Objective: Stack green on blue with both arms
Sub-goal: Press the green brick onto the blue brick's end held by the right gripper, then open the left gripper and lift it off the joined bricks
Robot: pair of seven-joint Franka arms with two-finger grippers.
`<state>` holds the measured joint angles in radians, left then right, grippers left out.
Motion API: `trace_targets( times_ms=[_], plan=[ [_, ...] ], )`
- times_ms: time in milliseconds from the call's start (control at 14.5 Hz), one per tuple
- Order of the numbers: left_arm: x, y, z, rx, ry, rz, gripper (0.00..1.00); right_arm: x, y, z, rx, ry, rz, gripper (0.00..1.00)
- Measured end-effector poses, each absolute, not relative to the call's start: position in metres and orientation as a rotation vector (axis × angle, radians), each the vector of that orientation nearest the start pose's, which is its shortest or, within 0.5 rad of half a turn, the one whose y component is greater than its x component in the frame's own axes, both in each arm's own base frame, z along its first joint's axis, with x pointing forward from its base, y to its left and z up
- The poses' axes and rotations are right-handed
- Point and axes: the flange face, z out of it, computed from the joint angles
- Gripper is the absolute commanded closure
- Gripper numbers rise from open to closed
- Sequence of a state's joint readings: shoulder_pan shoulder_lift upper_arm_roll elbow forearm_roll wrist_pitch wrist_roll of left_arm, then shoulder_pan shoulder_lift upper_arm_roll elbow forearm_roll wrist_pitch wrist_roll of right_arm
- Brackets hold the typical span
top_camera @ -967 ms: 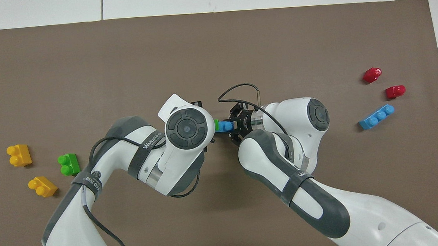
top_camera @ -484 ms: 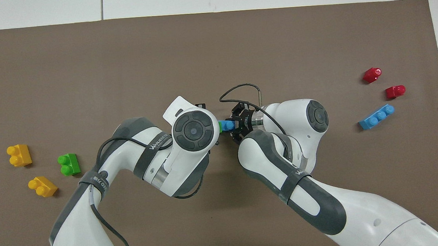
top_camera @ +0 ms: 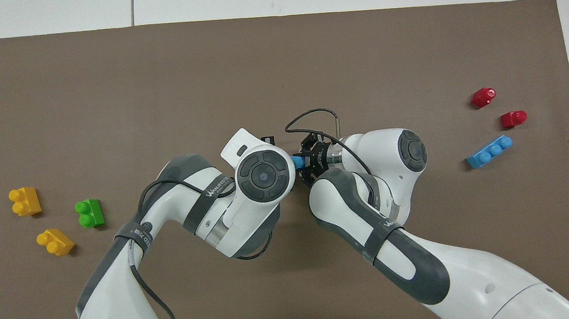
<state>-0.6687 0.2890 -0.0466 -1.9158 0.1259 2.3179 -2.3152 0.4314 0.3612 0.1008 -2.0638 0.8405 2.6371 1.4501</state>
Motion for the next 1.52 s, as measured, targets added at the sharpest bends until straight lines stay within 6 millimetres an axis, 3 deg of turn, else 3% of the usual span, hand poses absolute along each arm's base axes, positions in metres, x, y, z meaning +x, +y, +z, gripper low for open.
trace_targets(
  times_ms=[898, 967, 1313, 1520],
  plan=[
    [0.484, -0.408, 0.336, -2.381, -2.205, -0.206, 1.00, 0.531, 0.290, 0.273, -1.828, 1.950, 0.433, 1.00],
    [0.483, -0.410, 0.336, -2.394, -2.187, -0.224, 0.01, 0.531, 0.290, 0.273, -1.828, 1.950, 0.432, 1.00],
    [0.483, -0.409, 0.322, -2.440, -2.088, -0.297, 0.00, 0.531, 0.290, 0.273, -1.827, 1.951, 0.431, 1.00],
    [0.489, -0.405, 0.328, -2.448, -2.090, -0.305, 0.00, 0.531, 0.290, 0.273, -1.826, 1.951, 0.431, 1.00]
  ],
)
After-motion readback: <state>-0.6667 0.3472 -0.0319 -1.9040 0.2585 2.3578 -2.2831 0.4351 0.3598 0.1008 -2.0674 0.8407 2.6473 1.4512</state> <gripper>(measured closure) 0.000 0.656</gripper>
